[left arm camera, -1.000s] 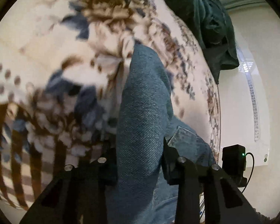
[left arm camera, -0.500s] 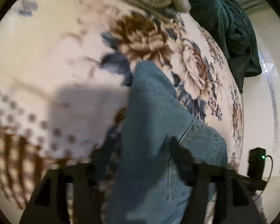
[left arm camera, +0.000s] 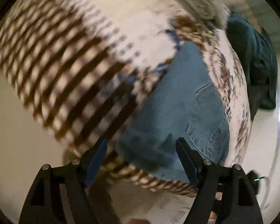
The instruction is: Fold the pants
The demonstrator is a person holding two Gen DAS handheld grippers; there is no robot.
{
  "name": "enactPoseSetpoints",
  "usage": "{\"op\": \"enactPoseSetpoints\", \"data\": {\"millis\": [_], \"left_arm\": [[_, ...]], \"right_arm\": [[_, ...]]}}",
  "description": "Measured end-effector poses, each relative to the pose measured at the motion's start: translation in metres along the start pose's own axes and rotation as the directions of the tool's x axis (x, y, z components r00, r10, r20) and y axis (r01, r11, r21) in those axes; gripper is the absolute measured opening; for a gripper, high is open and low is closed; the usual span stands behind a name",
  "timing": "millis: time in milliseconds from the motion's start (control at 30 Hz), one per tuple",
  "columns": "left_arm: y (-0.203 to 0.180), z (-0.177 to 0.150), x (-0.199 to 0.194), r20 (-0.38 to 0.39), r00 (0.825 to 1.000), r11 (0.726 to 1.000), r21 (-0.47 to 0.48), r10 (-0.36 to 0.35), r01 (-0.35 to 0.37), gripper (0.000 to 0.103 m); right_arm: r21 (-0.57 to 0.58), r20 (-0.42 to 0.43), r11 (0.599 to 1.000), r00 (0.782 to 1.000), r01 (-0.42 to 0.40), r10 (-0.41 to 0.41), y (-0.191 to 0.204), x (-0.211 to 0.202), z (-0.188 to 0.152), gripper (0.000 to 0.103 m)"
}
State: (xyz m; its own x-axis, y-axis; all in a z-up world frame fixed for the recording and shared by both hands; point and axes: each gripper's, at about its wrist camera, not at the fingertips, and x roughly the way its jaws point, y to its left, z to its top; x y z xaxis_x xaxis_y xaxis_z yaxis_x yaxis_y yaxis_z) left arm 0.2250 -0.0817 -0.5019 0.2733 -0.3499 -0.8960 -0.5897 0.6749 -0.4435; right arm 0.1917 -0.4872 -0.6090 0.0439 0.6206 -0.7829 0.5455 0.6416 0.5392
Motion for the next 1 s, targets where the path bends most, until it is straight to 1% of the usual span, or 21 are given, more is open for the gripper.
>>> {"op": "enactPoseSetpoints", "data": {"millis": [33, 67, 100, 133, 167, 233, 300, 333, 400, 433, 467, 533, 567, 600, 667, 700, 733, 800, 867, 933, 1000], "left_arm": [[0.006, -0.001, 0.005, -0.020, 0.999, 0.999, -0.041, -0.032, 0.031, 0.074], [0.012, -0.001, 0.013, -0.033, 0.997, 0.994, -0.080, -0.071, 0.068, 0.074], [0.015, -0.001, 0.017, -0.036, 0.996, 0.993, -0.090, -0.080, 0.076, 0.074], [0.016, -0.001, 0.022, -0.040, 0.996, 0.994, -0.083, -0.074, 0.070, 0.074], [0.017, -0.002, 0.025, -0.045, 0.997, 0.996, -0.068, -0.060, 0.057, 0.074], [0.022, -0.005, 0.032, -0.069, 0.998, 1.000, -0.011, -0.004, 0.004, 0.074], [0.032, -0.008, 0.037, -0.099, 0.995, 1.000, -0.019, 0.002, -0.004, 0.074], [0.034, -0.008, 0.034, -0.103, 0.995, 1.000, -0.023, -0.005, 0.003, 0.074], [0.031, -0.008, 0.024, -0.095, 0.995, 1.000, -0.026, -0.017, 0.015, 0.074], [0.030, -0.008, 0.019, -0.085, 0.996, 0.999, -0.031, -0.034, 0.032, 0.074], [0.029, -0.007, 0.013, -0.069, 0.996, 0.997, -0.045, -0.060, 0.057, 0.073], [0.029, -0.002, 0.005, -0.031, 0.994, 0.992, -0.072, -0.104, 0.102, 0.073], [0.029, 0.002, 0.005, -0.015, 0.993, 0.991, -0.079, -0.113, 0.111, 0.073], [0.029, 0.006, 0.008, -0.011, 0.993, 0.989, -0.090, -0.119, 0.117, 0.073], [0.033, 0.015, 0.019, -0.018, 0.989, 0.980, -0.134, -0.149, 0.145, 0.073], [0.035, 0.016, 0.024, -0.023, 0.992, 0.983, -0.136, -0.126, 0.122, 0.067], [0.037, 0.017, 0.027, -0.018, 0.994, 0.987, -0.121, -0.111, 0.108, 0.059], [0.043, 0.015, 0.032, -0.014, 0.997, 0.994, -0.085, -0.072, 0.070, 0.059], [0.050, 0.014, 0.031, -0.028, 0.997, 0.994, -0.084, -0.067, 0.064, 0.059], [0.046, 0.017, 0.024, -0.042, 0.996, 0.995, -0.067, -0.078, 0.075, 0.060], [0.038, 0.021, 0.016, -0.055, 0.995, 0.996, -0.051, -0.081, 0.078, 0.060]], "right_arm": [[-0.002, 0.021, 1.000, 1.000, 0.012, -0.012, 0.000, 0.003, -0.001, 0.041], [-0.011, 0.038, 0.999, 0.998, 0.044, -0.044, -0.001, 0.005, -0.004, 0.029], [-0.015, 0.048, 0.998, 0.997, 0.069, -0.068, -0.005, 0.006, -0.007, 0.027], [-0.027, 0.043, 0.996, 0.995, 0.089, -0.087, -0.010, 0.004, -0.011, 0.022], [-0.049, 0.039, 0.991, 0.992, 0.126, -0.124, -0.011, 0.005, -0.014, 0.022], [-0.075, 0.024, 0.984, 0.987, 0.161, -0.159, -0.010, 0.009, -0.018, 0.022], [-0.107, 0.003, 0.974, 0.980, 0.199, -0.200, -0.002, 0.015, -0.019, 0.022], [-0.120, -0.017, 0.973, 0.979, 0.199, -0.203, -0.001, 0.016, -0.020, 0.022], [-0.063, -0.053, 0.996, 0.996, 0.070, -0.073, -0.002, 0.008, -0.024, 0.023], [-0.042, -0.052, 0.999, 0.998, 0.034, -0.036, 0.002, 0.007, -0.023, 0.025], [-0.021, -0.041, 1.000, 0.999, 0.000, -0.001, 0.004, 0.004, -0.023, 0.033], [0.003, -0.006, 1.000, 1.000, -0.012, 0.012, 0.006, -0.001, -0.021, 0.046], [0.025, 0.019, 0.999, 1.000, -0.022, 0.021, 0.006, 0.000, -0.019, 0.047], [0.035, 0.021, 0.999, 1.000, -0.021, 0.020, 0.005, 0.002, -0.015, 0.047], [0.054, 0.021, 0.998, 1.000, 0.017, -0.018, 0.001, 0.008, -0.009, 0.046], [0.052, 0.037, 0.997, 0.997, 0.062, -0.064, 0.001, 0.008, -0.008, 0.043], [0.051, 0.056, 0.996, 0.995, 0.078, -0.081, 0.003, 0.009, -0.006, 0.040], [0.043, 0.082, 0.992, 0.989, 0.121, -0.124, 0.001, 0.004, -0.009, 0.040], [0.019, 0.096, 0.988, 0.984, 0.151, -0.153, 0.004, -0.001, -0.010, 0.040], [-0.009, 0.089, 0.989, 0.985, 0.147, -0.146, 0.001, -0.017, -0.001, 0.041], [-0.029, 0.092, 0.996, 0.992, 0.089, -0.086, -0.004, -0.032, 0.000, 0.048]]}}
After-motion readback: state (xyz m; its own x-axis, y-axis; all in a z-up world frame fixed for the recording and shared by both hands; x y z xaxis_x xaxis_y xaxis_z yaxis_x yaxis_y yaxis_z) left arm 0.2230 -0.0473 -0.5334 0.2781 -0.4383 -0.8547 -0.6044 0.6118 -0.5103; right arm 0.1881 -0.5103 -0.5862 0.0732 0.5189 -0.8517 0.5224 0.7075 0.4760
